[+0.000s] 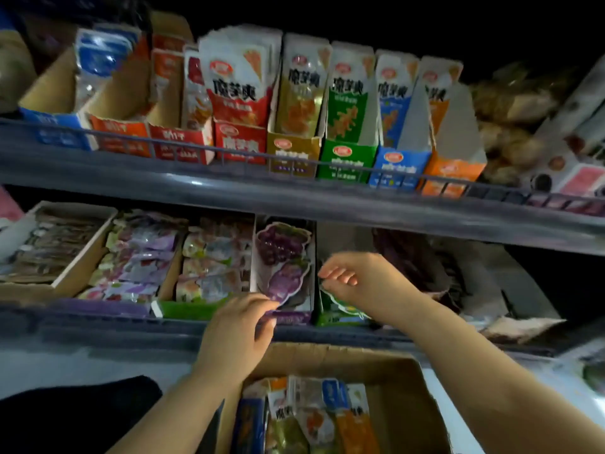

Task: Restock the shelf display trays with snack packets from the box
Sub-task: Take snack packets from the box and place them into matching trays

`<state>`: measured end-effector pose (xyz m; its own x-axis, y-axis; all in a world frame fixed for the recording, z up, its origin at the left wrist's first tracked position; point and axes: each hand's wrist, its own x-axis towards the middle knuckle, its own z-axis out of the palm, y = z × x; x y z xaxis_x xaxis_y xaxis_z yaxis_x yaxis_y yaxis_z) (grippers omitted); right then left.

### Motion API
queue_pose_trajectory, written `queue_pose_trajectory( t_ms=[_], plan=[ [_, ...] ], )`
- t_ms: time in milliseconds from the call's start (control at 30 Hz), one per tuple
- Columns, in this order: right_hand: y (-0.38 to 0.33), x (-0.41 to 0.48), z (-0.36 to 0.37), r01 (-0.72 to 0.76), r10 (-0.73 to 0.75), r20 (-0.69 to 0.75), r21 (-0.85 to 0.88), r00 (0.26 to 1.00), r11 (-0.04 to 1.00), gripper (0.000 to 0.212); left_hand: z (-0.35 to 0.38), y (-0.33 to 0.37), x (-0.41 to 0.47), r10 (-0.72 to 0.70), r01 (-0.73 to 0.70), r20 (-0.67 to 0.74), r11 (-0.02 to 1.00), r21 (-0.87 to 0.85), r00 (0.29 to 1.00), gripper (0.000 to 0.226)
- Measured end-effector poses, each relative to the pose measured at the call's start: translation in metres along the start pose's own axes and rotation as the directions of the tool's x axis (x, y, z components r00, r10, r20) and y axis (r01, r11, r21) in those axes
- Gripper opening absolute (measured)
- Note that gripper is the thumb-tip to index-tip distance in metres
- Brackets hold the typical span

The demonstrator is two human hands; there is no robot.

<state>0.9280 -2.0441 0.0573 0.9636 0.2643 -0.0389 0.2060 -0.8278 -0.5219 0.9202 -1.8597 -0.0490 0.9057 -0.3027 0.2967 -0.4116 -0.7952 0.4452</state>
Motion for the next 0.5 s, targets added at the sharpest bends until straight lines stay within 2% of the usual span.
queue_pose_trajectory(
  t_ms=[67,133,267,400,500],
  plan=[
    [0.026,-0.003,0.023,-0.08,0.078,0.039,0.06,0.996,0.995,0.019,0.025,-0.006,-0.009,-0.119,0.12,0.135,0.993,0.003,0.984,0.032],
    [0.053,-0.005,0.049,-0.176,0.168,0.077,0.129,0.983,0.976,0.019,0.051,-0.014,-0.022,-0.233,0.218,0.226,0.972,0.092,0.946,0.04],
    [0.108,-0.008,0.109,-0.394,0.356,0.196,0.206,0.914,0.896,0.021,0.091,-0.028,-0.052,-0.45,0.361,0.352,0.886,0.293,0.821,0.062],
    [0.148,-0.013,0.166,-0.549,0.455,0.349,0.252,0.82,0.797,0.025,0.116,-0.046,-0.066,-0.54,0.408,0.423,0.837,0.365,0.728,0.077],
    [0.172,-0.019,0.204,-0.66,0.54,0.397,0.29,0.742,0.693,0.029,0.129,-0.057,-0.072,-0.55,0.436,0.463,0.835,0.337,0.696,0.073]
  ],
)
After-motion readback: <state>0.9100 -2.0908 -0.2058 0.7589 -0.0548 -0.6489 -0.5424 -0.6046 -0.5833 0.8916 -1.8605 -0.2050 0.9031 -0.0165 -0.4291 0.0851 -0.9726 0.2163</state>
